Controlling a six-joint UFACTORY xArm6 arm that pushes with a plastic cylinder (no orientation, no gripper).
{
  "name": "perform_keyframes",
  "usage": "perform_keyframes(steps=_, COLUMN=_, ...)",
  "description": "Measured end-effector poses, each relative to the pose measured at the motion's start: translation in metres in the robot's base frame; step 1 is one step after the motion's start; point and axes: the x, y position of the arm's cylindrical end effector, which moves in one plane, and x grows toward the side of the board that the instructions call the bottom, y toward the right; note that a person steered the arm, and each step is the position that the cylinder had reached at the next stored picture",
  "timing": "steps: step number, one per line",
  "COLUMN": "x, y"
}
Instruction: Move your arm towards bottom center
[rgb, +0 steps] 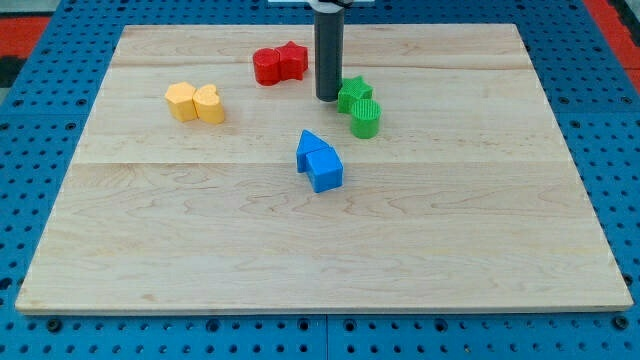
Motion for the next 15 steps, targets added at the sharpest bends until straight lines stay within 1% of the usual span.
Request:
perform_keyframes(steps=3, x=0.003, y=-0.005)
perform_keyframes(steps=5, x=0.011, y=-0.050)
perform_keyframes(steps=6, x=0.037, y=-0.049)
perform_keyframes(steps=7, x=0.048, y=-0.071)
perform_keyframes(steps=8, x=0.059, y=-0.113)
perform_keyframes(steps=9, x=0.094, y=-0.149)
perform_keyframes(steps=10, x=0.143, y=-0.165)
perform_keyframes(steps=11, x=0.192, y=-0.164)
perform_keyframes(steps=12, x=0.216, y=-0.120)
perform_keyframes(steps=14, x=0.226, y=-0.016)
perform_keyframes(steps=15, x=0.226, y=0.047)
